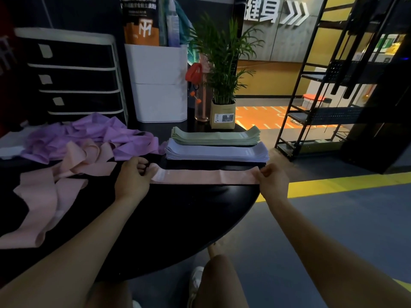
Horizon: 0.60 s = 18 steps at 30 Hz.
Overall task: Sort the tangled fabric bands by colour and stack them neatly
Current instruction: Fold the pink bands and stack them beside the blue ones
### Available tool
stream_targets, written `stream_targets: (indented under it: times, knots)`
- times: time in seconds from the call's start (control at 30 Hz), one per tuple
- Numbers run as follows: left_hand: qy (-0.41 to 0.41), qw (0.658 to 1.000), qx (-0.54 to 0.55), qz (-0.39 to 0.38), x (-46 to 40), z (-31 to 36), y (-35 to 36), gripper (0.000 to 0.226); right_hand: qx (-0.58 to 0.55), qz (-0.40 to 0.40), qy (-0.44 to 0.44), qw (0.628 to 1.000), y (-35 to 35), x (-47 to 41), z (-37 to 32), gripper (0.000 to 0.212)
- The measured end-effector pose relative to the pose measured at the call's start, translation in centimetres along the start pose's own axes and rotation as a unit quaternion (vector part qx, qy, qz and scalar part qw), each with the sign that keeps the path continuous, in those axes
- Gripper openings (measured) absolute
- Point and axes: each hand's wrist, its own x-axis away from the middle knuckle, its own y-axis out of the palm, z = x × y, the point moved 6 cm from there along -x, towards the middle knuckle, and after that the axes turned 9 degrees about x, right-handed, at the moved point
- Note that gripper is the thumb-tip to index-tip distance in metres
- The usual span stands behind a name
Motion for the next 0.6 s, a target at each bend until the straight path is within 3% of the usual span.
stream_targets:
  times: [0.17, 0.27, 0.43, 0.6]
  knots:
    - [0.013, 1.000, -0.014, -0.004, 0.2, 0.1, 0.1, 0.014, 0.019, 0.019, -0.030, 0.999, -0.4, 0.2, -1.0, 0.015]
    - [0.010, 1.000, -0.011, -0.002, 0.1, -0.1, 0.2, 0.015, 0.037, 0.029, -0.112, 0.993, 0.4, 0.9, -3.3, 0.015]
    - [0.024, 1.000, -0.013, -0.007, 0.1, 0.3, 0.0, 0.028, 0.075, -0.085, -0.246, 0.963, 5.7, 5.1, -8.7, 0.020]
    - [0.044, 0.996, -0.055, -0.048, 0.1, 0.6, 0.3, 0.039, 0.127, -0.145, -0.282, 0.940, 8.4, 7.3, -10.1, 0.027]
